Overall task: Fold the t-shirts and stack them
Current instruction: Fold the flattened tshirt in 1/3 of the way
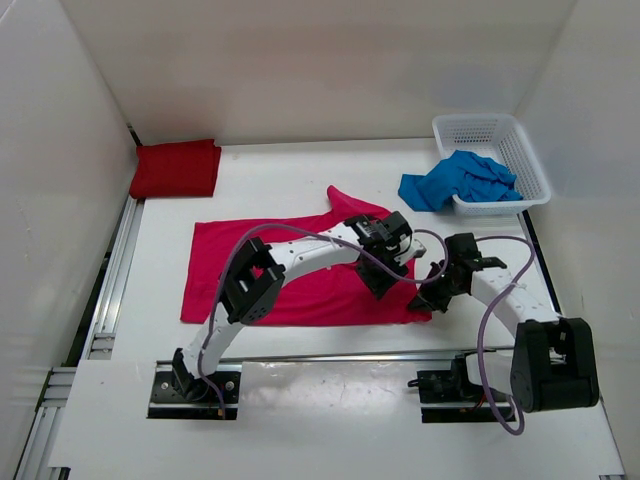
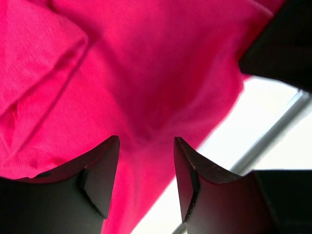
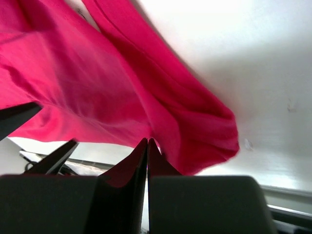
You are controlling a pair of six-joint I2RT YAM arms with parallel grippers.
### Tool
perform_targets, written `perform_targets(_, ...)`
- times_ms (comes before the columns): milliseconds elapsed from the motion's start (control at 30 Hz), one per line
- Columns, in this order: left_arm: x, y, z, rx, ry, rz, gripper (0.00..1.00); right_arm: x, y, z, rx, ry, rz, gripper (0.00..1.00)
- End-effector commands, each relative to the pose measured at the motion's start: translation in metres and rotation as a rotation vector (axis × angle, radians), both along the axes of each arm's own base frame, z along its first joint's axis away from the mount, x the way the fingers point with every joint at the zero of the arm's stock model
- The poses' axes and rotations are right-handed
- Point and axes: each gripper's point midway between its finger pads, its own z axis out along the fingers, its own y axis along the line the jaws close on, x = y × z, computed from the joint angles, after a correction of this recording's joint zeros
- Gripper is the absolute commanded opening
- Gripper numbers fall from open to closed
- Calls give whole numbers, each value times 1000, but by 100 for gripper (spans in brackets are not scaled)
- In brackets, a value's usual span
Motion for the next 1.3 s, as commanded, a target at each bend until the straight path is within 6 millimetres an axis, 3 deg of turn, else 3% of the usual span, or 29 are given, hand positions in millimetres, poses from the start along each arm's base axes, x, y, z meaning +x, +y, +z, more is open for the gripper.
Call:
perform_targets(0, 24, -21, 11, -75, -70, 21, 59, 13, 8, 4, 43, -29, -13, 3)
perform_targets(133, 38, -25, 11, -83, -98, 40, 59, 9, 1, -7, 0, -6, -15, 3)
perform_targets(267, 51, -25, -4, -50, -119, 64, 59, 6, -3, -14, -27, 9, -13, 3)
perform_targets(467, 91, -26, -2, -60, -198, 133, 59, 4, -7, -14, -52, 13, -1, 3)
perform_targets(800, 135, -1, -7, 0, -289, 237, 59, -4, -11, -19, -70, 41, 14, 3)
perform_targets(1000, 169, 13, 15, 7, -391, 318, 69, -6, -16, -22, -99, 44, 16, 3)
perform_targets(1133, 185, 24, 56, -33, -458, 371, 76, 2, -18, -10, -117, 22, 48, 7)
perform_targets(1167, 178, 32, 74, -48, -468, 374, 78, 12, -18, -1, -126, -9, 57, 9)
perform_targets(1233, 178, 52, 96, -62, -481, 402, 81, 14, -23, 9, -153, -17, 94, 25)
perform_targets(1267, 171, 84, 114, -44, -476, 431, 82, 23, -25, 22, -170, -53, 100, 31)
